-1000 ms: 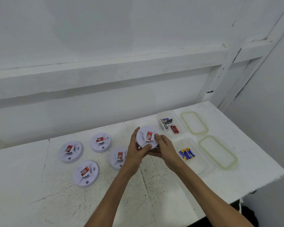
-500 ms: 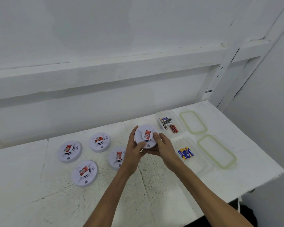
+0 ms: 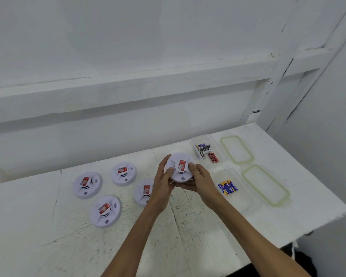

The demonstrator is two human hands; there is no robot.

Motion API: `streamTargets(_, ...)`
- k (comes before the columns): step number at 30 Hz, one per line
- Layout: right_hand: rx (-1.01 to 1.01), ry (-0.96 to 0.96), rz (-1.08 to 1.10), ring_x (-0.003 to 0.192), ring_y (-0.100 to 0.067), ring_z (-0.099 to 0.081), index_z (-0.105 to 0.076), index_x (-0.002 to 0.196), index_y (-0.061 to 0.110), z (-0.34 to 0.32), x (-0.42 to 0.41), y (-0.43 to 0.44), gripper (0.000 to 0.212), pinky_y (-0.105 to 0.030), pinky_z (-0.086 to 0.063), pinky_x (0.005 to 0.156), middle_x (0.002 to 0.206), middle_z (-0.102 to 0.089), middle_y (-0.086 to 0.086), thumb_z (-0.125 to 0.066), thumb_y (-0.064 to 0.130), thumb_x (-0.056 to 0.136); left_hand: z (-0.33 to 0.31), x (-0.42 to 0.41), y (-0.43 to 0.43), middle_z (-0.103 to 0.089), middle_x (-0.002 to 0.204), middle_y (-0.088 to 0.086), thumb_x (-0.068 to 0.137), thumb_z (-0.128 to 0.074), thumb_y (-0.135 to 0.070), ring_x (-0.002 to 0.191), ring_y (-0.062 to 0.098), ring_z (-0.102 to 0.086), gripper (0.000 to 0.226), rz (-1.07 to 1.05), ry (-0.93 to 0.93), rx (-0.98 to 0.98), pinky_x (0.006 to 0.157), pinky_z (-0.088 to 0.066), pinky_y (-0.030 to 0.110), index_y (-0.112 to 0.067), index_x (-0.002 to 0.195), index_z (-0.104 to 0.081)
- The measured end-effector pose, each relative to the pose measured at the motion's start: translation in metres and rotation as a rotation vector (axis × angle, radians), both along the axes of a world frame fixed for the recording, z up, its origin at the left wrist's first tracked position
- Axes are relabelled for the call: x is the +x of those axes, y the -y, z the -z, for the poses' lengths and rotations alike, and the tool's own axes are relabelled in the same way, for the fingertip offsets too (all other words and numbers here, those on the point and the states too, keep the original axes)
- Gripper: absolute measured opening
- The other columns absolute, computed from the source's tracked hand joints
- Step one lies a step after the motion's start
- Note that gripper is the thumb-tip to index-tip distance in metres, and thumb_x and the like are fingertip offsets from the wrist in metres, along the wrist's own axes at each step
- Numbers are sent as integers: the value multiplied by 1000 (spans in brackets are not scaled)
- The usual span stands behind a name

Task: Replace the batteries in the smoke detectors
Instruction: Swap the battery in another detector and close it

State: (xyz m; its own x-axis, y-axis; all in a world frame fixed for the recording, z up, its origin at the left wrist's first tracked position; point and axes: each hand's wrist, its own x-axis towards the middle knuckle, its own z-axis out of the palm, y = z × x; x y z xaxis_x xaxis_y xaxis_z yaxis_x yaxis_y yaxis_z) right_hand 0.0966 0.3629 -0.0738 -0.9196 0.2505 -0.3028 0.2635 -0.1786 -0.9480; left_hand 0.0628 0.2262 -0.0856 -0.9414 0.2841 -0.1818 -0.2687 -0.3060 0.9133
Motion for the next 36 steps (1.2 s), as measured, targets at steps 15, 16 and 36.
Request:
streamTargets(15, -1, 1, 9, 89, -23, -75, -59, 121, 12, -7, 2, -2, 34, -31, -61, 69, 112, -71, -10, -48, 39, 103, -1, 0, -3, -62, 141, 1, 107, -48, -14, 124, 22, -64, 42, -11, -13, -10, 99, -56, 41, -24, 147, -47)
streamTargets(16, 2, 4, 11, 90, -24, -75, -59, 122, 12, -6, 2, -2, 35, -32, -62, 70, 113, -71, -10, -48, 39, 103, 0, -1, -3, -62, 141, 1, 107, -48, -14, 124, 23, -64, 42, -11, -14, -15, 100, -55, 43, -25, 147, -47)
streamTargets(36, 18, 20, 9, 95, -27, -74, -59, 123, 12, 1, -3, -1, 38, -37, -63, 75, 117, -69, -12, -49, 43, 102, 4, -3, -2, -60, 143, 1, 107, -48, -15, 126, 24, -63, 42, -13, -17, -27, 104, -53, 47, -26, 147, -47)
